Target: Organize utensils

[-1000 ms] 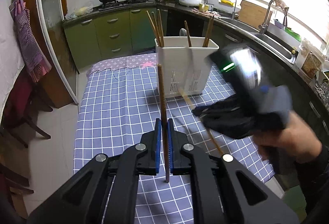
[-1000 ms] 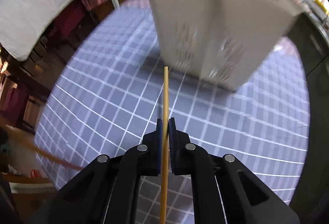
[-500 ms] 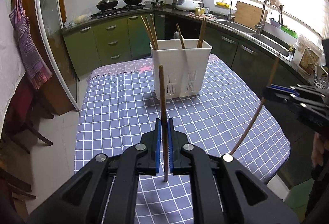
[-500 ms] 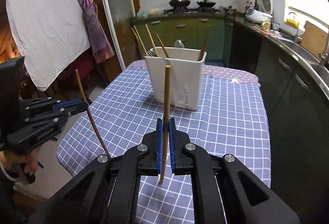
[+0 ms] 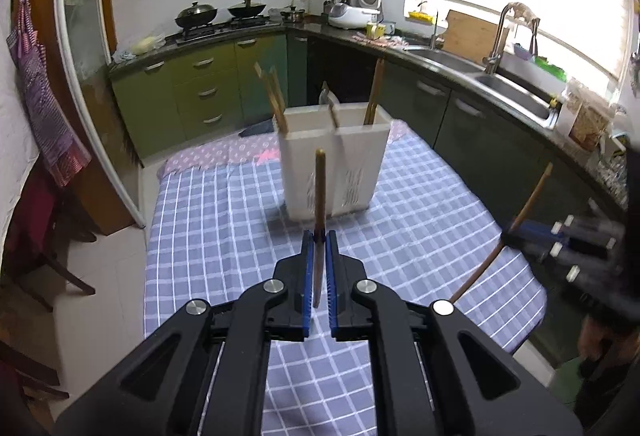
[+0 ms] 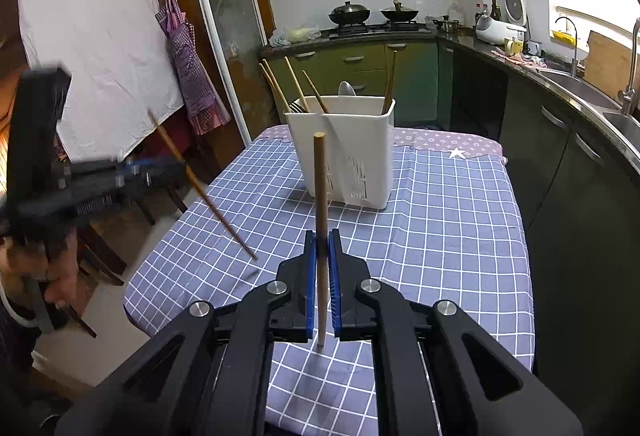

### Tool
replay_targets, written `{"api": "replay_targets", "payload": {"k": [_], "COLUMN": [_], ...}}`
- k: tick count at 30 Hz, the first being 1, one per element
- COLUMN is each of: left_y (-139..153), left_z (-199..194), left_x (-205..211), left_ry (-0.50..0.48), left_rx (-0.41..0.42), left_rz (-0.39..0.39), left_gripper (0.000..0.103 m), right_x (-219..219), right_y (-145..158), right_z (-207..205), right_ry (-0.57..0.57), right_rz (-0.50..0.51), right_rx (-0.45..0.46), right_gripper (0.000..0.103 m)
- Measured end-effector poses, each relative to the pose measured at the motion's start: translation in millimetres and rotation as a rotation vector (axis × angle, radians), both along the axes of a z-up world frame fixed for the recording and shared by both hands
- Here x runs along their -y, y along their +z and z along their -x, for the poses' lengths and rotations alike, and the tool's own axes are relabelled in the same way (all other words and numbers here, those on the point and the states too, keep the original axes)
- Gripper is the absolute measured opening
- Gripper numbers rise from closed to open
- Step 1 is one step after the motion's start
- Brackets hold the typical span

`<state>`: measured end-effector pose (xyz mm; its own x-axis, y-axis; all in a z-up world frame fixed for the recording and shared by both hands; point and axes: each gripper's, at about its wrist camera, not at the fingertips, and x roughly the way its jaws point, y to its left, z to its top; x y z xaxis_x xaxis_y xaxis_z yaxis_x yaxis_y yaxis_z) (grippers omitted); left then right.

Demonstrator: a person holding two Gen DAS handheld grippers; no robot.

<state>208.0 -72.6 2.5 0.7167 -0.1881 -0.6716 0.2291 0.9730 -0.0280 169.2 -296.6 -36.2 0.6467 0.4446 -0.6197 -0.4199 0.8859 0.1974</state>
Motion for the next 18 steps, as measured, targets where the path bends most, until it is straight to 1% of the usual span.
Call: {"api": "replay_targets", "payload": {"k": [4,5,7,10,14,18], "left_y": [39,53,70,98,114,114], "left_z": [-22,-32,-44,-68,-92,-112], "left_x": [6,7,7,10,16,20], "left_ry": [0.001,0.002,0.007,0.023,0.045,0.050], "left_rx": [0.055,0.071,0.083,0.126,0.164,0.142], "left_rz": [-0.006,0.003,0.020,0.039,0.042,0.053], "left_gripper": [0.006,0.006,0.006,0.006,0.006,0.006], "right_x": [4,5,8,11,16,17], "right_y": [-1,-1,-2,-4,-6,-6], "right_z": [0,-1,0,4,6,7], "right_ry": [-0.001,-0.002,-0.003,-0.003,-0.012,-0.010], "right_rz": [-0.018,-0.022,-0.028,-0.046,-0.059,-0.065], "right_rx": [-0.002,-0.002,0.000,0.004,0.008,0.010], "right_gripper": [0.007,0.007,0.007,0.007,0.007,0.007]}}
